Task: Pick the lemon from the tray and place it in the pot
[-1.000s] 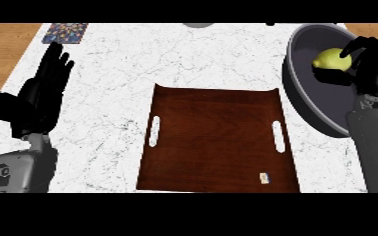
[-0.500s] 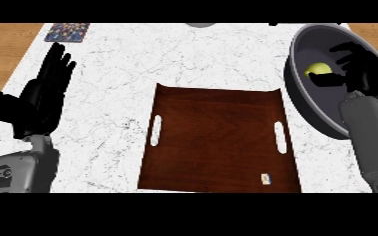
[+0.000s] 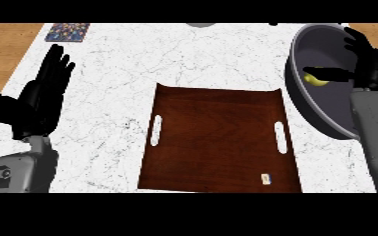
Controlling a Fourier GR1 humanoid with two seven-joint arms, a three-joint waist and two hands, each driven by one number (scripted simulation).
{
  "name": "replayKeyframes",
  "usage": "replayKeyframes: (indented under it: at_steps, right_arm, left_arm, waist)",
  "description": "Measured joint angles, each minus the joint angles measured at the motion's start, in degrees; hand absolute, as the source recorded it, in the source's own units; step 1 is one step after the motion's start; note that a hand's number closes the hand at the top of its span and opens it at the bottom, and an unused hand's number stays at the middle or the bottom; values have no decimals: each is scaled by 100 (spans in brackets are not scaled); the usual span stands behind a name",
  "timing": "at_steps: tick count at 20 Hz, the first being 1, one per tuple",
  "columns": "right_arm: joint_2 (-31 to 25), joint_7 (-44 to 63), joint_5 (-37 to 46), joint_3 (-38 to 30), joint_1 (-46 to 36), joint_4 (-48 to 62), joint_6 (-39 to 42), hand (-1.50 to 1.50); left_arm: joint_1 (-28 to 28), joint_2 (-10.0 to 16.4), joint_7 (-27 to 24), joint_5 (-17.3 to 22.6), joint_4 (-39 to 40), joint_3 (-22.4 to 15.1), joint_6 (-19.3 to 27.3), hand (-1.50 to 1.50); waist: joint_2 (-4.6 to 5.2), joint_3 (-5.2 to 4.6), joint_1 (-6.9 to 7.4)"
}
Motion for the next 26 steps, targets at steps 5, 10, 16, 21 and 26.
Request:
replayKeyframes:
  at_steps: [5,10,16,21,26]
  right_arm:
    - [-203,-614,-850,-609,-3,98,456,-150]
    - [-688,-1078,-1425,-1001,212,394,1033,-150]
    - [-1342,-1376,-1903,-1215,666,568,1887,-150]
    - [-1810,-1627,-2162,-1252,963,804,2472,-150]
    - [-2079,-1878,-2332,-1176,1235,966,2768,-150]
  left_arm:
    - [-12,-4,48,-23,-23,19,39,0]
    - [43,-8,212,-22,-179,6,42,0]
    - [209,-145,107,-145,-264,-77,122,0]
    - [43,-91,91,-128,-97,8,70,0]
    - [8,-68,147,-121,-90,59,45,0]
  waist:
    - [-27,-7,-73]
    - [-38,-12,-93]
    - [-50,-13,-126]
    - [-48,-14,-131]
    - [-51,-15,-127]
